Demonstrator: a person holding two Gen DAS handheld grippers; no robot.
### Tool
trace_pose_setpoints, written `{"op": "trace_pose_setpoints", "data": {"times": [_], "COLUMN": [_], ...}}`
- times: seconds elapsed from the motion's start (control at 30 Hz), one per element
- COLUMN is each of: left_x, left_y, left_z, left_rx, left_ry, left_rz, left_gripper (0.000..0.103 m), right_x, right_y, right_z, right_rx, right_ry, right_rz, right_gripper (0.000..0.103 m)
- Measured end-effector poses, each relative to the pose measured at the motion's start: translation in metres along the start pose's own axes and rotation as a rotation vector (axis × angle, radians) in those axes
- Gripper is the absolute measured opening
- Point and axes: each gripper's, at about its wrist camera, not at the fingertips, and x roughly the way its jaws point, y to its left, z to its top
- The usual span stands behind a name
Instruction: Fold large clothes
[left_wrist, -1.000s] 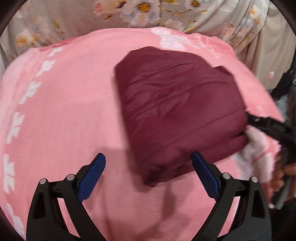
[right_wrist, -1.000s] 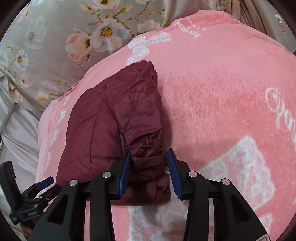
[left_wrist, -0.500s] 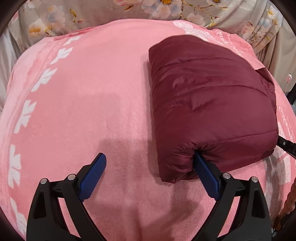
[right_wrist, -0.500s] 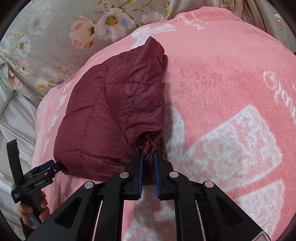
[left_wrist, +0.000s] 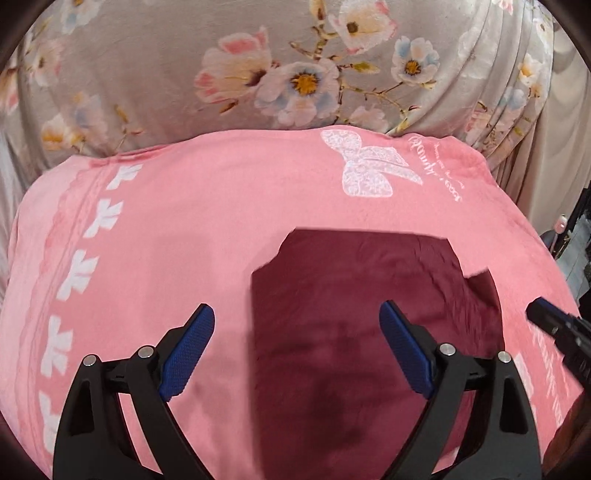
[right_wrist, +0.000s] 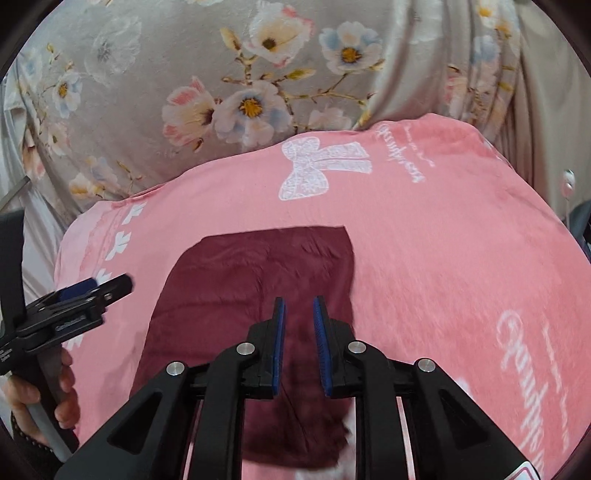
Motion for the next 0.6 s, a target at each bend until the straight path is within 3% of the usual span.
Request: {"op": "trace_pose_setpoints", "data": {"times": [0.13,0.27,0.6], "left_x": [0.046,0.086,0.116], "left_y": [-0.029,-0.046,-0.051], "left_z": [0.016,-0.001,-0.023], "left_rx": [0.032,0.070,0.052], "left_ry": [0.043,0.094,0.066], "left_rz": [0.048,0.093,0.115], "left_gripper": [0.088,0.088,0.096], "right_x": [0.047,0.083,0.104], "right_y": [0.007,-0.009,-0.027], "right_z": [0.006,-0.019,-0.048], "right_rx": [-0.033,0.017,0.090], "right_ry": [0.065,0.135,0.094], "right_rz": [-0.071,-0.072,0.004], "right_gripper": [0.018,0.016,0.014]}}
